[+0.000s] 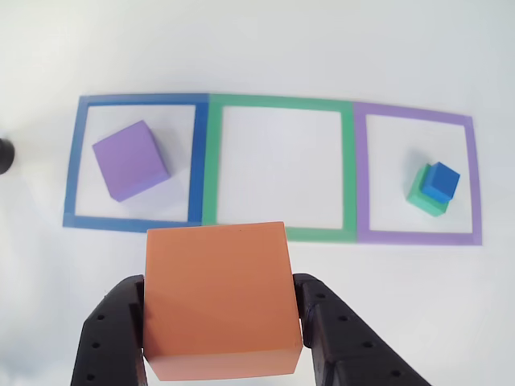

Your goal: Tower of hanoi

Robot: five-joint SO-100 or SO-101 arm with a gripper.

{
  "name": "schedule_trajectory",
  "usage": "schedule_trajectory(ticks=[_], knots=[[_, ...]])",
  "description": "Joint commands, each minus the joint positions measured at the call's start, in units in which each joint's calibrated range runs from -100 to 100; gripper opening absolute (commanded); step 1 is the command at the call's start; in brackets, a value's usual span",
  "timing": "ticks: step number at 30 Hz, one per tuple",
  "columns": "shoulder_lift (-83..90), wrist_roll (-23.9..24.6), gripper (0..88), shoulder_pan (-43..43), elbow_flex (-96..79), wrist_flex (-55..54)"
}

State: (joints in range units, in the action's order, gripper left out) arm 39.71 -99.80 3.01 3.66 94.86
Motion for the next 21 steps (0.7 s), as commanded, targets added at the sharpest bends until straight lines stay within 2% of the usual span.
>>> schedule_trajectory(ticks=[1, 6, 12, 17, 21], knots=[[1.15, 1.83, 5.7, 4.88, 2.57, 0.94], [2.99, -0.2, 5.0, 8.62, -7.79, -6.51], [9.4, -0.2, 4.6, 12.43, -37.78, -35.41], [8.6, -0.2, 4.6, 14.72, -52.77, -53.05], [5.24, -0.2, 4.8, 16.09, -64.58, -72.48]])
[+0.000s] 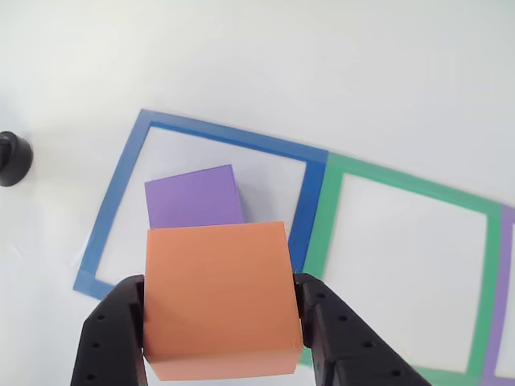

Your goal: Tower of hanoi

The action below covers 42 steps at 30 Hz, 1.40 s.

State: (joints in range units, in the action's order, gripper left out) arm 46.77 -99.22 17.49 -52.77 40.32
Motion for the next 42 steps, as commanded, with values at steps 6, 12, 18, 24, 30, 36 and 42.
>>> schedule_trajectory(ticks=[6, 12, 18, 24, 30, 36, 42], knots=[[-12.87, -0.78, 4.9, 3.36, -16.06, -42.23], [-25.21, -0.78, 5.0, 4.51, -17.69, -59.87], [-37.79, -0.78, 5.0, 4.51, -16.97, -73.95], [-44.92, -0.78, 5.3, 4.58, -13.88, -78.41], [-49.09, -0.78, 6.1, 4.73, -11.79, -80.75], [-52.06, -0.78, 10.7, 3.9, -11.15, -81.89], [-52.06, -0.78, 20.2, 3.67, -12.06, -82.21]])
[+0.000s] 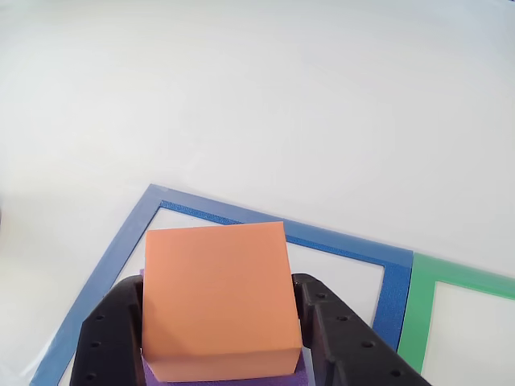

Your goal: Tower of hanoi

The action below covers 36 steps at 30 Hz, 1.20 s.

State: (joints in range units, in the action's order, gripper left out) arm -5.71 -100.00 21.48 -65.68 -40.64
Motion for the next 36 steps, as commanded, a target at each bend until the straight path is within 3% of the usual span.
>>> schedule_trajectory(ticks=[1, 10, 14, 17, 21, 26, 29, 36], knots=[[0.58, 0.0, 20.6, -0.24, 0.75, -1.33], [8.11, 0.0, 24.3, -0.17, -0.43, 0.78], [15.89, 0.0, 28.9, -0.47, 0.57, 9.2], [22.14, 0.0, 26.4, -1.0, 2.66, 17.45], [33.27, 0.0, 22.0, -2.53, 9.38, 39.14], [42.65, 0.74, 6.5, -6.04, 27.01, 74.92], [45.21, 4.96, 3.4, -9.16, 37.19, 91.27], [45.13, 7.54, 0.0, -21.44, 61.27, 120.89]])
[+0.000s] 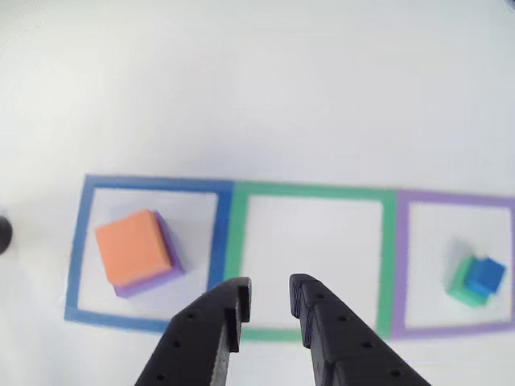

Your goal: Tower of hanoi

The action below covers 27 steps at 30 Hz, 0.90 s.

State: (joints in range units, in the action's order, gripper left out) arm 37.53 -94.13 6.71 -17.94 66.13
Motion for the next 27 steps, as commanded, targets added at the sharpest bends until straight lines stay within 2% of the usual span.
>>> schedule_trajectory(ticks=[1, 4, 5, 8, 13, 16, 20, 25, 27], knots=[[1.57, 2.03, 0.0, -8.8, 16.16, 16.47], [-0.11, 1.3, 0.0, -14.75, 23.98, 23.35], [-0.43, -0.91, 0.0, -16.88, 26.34, 25.78], [-1.55, -2.01, 0.0, -21.92, 32.07, 30.64], [-2.36, 1.11, 0.0, -27.86, 37.06, 33.63], [-2.03, 0.56, 0.0, -30.84, 36.79, 33.63], [0.21, -5.87, 1.9, -34.5, 31.34, 33.47], [7.34, -5.87, 10.7, -39.61, 13.62, 24.4], [10.31, -5.87, 18.2, -41.67, 4.9, 19.14]])
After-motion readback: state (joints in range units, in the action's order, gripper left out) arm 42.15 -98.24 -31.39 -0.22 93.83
